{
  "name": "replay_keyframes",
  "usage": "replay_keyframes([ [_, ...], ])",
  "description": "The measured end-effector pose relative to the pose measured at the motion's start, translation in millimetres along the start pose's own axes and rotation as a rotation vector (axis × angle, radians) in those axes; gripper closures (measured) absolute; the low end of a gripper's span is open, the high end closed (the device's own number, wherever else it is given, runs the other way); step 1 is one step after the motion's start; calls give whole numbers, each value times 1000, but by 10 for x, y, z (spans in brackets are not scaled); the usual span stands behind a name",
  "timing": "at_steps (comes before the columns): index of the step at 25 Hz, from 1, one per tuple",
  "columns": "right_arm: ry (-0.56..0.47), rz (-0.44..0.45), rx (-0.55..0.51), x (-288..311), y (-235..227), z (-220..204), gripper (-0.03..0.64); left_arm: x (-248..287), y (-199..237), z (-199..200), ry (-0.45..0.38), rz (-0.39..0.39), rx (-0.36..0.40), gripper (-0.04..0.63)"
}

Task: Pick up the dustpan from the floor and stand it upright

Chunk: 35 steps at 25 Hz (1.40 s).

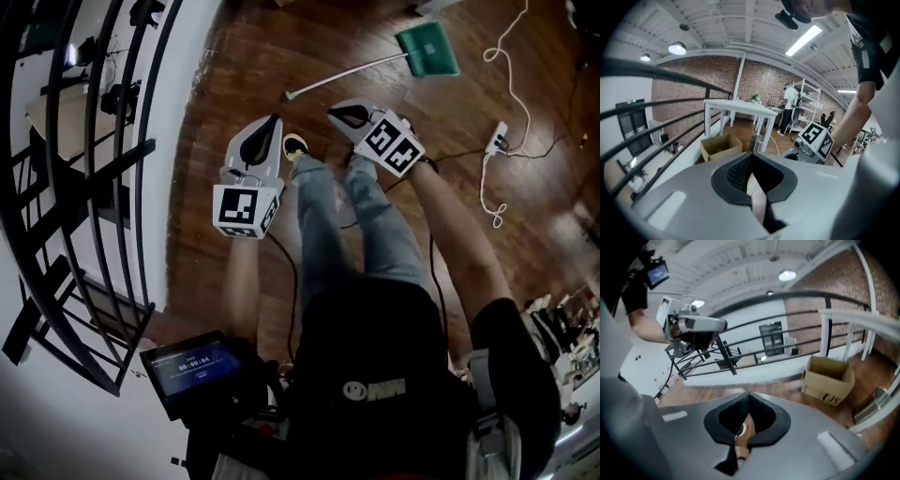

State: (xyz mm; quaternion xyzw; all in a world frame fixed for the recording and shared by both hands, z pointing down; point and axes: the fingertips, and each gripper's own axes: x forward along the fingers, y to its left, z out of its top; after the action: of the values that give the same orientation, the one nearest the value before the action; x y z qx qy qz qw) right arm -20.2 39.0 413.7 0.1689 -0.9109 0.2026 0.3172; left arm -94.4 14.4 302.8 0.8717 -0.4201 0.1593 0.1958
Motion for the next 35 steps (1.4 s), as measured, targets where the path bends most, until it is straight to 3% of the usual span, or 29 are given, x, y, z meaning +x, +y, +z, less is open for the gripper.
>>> replay_keyframes([
  [3,117,70,84,656,-52,-719,614,211,273,-914,73,26,-145,581],
  [7,204,108,58,1501,-318,-1251,614,463,801,-1830,76,109,-280,581],
  [12,305,152,-46,2238,-489,-1923,612,686,910,-2752,97,154,-366,581],
  [19,333,171,-151,3192,-836,-2437,609,897,1155,-3469,104,189,-412,581],
  [20,352,189,-163,3301,-851,-2494,549,900,1215,-3540,101,197,-420,581],
  [21,378,207,-174,3387,-848,-2549,384,892,1271,-3607,100,205,-429,581],
  [22,404,220,-194,3454,-837,-2603,294,872,1322,-3672,101,213,-438,581],
  [23,427,224,-229,3510,-830,-2655,290,846,1368,-3734,105,222,-445,581],
  [29,588,161,-643,3895,-951,-3073,290,805,1464,-3998,134,235,-447,581],
  [32,683,154,-802,4094,-953,-3347,295,753,1523,-4080,143,248,-462,581],
  [33,715,133,-843,4140,-988,-3420,317,732,1547,-4091,142,255,-467,581],
  [35,752,73,-887,4177,-1065,-3468,474,685,1578,-4087,141,267,-470,581],
])
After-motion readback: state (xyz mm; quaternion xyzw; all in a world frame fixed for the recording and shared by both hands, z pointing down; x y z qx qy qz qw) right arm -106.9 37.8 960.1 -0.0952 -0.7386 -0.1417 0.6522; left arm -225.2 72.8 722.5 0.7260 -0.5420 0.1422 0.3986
